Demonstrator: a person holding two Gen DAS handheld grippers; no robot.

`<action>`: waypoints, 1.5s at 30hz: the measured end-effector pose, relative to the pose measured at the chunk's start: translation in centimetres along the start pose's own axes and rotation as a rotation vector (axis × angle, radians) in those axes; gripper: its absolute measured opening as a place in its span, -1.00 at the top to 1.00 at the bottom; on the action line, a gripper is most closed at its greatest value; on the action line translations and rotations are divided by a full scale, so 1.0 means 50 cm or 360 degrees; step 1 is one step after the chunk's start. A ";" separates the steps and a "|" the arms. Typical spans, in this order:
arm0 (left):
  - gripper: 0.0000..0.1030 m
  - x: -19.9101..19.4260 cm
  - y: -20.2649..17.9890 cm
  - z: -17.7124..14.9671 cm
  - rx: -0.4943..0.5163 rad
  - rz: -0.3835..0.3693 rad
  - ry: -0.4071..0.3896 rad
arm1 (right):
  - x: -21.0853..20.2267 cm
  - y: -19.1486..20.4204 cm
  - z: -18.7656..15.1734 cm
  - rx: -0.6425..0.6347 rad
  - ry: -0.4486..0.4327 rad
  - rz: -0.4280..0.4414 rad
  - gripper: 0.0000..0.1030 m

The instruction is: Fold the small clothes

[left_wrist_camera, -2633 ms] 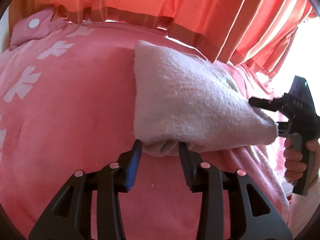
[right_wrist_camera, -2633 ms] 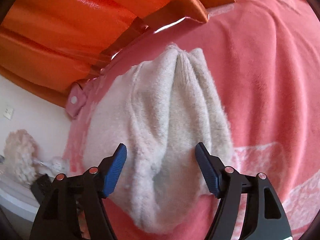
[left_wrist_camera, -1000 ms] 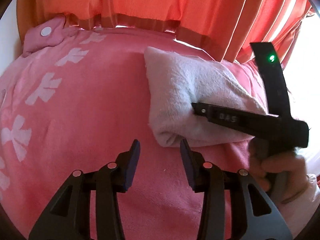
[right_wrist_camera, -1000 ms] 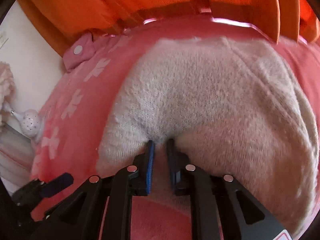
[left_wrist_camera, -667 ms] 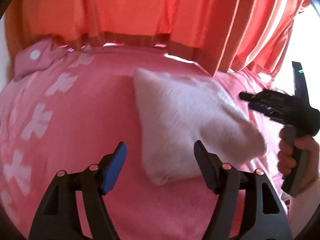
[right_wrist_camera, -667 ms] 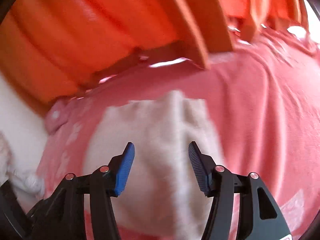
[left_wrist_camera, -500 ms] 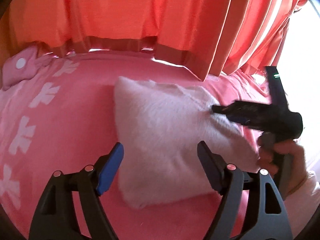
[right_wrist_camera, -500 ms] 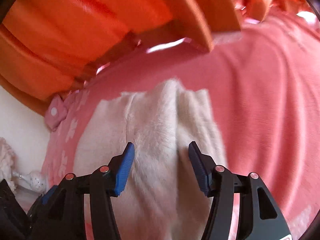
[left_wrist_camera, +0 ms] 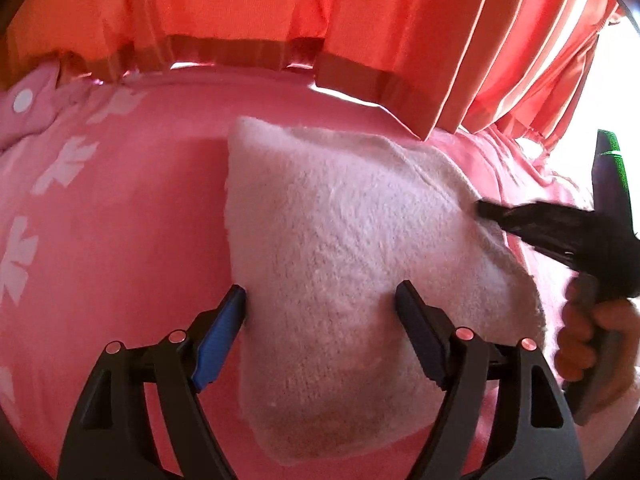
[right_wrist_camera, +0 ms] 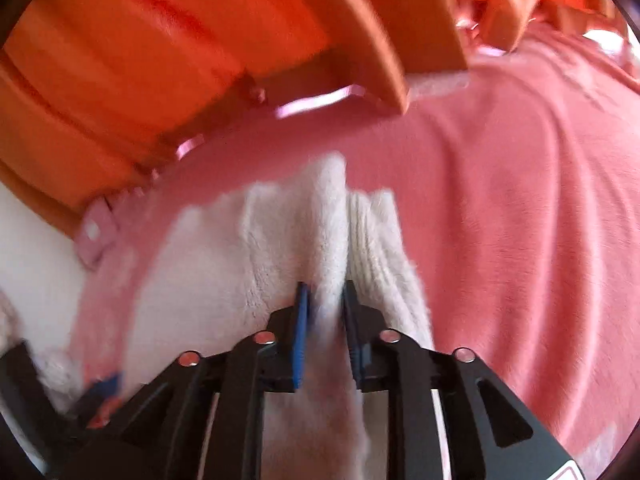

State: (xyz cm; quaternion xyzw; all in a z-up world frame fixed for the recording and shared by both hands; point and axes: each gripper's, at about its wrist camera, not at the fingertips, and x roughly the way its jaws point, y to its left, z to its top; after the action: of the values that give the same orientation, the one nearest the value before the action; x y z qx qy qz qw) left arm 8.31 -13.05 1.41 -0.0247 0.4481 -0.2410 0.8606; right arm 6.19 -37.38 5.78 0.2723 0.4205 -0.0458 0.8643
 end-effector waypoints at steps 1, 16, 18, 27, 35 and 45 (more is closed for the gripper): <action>-0.66 -0.003 0.006 0.001 -0.0027 -0.0014 0.0005 | -0.018 -0.005 -0.004 -0.0007 -0.0022 -0.0027 -0.07; -0.49 0.094 0.104 0.005 -0.0506 -0.0549 0.0208 | 0.101 -0.044 -0.047 0.0251 0.0386 0.0256 -0.29; -0.11 0.084 0.095 0.023 -0.0446 -0.0509 0.0212 | 0.087 -0.014 -0.030 0.0179 0.0355 0.0213 0.22; 0.09 -0.171 0.084 0.198 -0.0123 -0.0611 -0.0309 | -0.173 0.231 0.099 -0.0238 -0.0338 0.0408 0.38; -0.61 -0.222 0.132 0.271 -0.0052 -0.0271 -0.0550 | -0.056 0.247 0.149 -0.0086 -0.0343 0.0450 -0.15; -0.57 -0.022 0.170 0.102 -0.0141 0.0218 -0.0150 | 0.087 0.202 0.034 -0.0094 -0.0189 0.0053 -0.14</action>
State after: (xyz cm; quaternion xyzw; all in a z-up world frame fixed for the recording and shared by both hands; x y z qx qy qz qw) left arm 15.11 -5.95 3.10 -0.0435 0.4181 -0.1602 0.8931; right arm 13.30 -29.05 7.71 0.2504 0.3650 -0.0349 0.8960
